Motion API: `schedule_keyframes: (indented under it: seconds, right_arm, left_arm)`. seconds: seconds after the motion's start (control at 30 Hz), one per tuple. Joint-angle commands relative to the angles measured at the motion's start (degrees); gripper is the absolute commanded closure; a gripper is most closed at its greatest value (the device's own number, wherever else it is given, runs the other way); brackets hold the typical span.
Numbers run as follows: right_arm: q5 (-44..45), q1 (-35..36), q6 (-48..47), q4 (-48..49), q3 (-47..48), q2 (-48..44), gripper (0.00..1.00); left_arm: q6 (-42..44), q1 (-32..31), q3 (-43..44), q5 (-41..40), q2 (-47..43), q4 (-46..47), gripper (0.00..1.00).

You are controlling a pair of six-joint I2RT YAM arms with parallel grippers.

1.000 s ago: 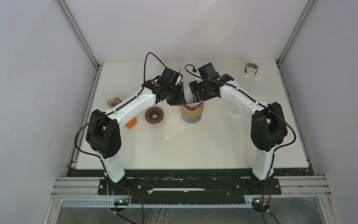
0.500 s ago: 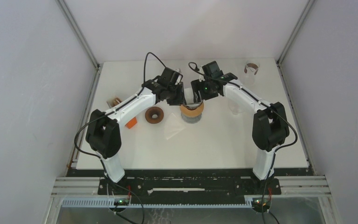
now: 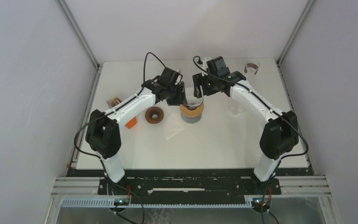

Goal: Place the coffee filter in the dripper
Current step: Place the coffee filter in the coffee dripper.

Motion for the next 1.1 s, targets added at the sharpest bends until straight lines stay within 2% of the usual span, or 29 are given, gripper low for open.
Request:
schedule_keyframes:
  seconds: [0.0, 0.5, 0.83, 1.07]
  right_arm:
    - [1.3, 0.3, 0.8, 1.7, 0.2, -2.9, 0.27]
    - [2.2, 0.1, 1.4, 2.3, -0.3, -4.1, 0.27]
    - [2.3, 0.2, 1.5, 2.4, -0.4, -4.8, 0.27]
    - [2.5, 0.1, 2.1, 3.2, -0.8, -8.0, 0.27]
  left_arm:
    - [0.1, 0.1, 2.2, 0.3, -3.6, 0.6, 0.52]
    - [-1.1, 0.5, 3.9, -0.5, -5.0, 1.9, 0.45]
    - [-2.6, 1.1, 2.0, -0.7, -7.2, 5.4, 0.42]
    - [-3.7, 2.0, -1.7, -1.9, -12.1, 9.4, 0.35]
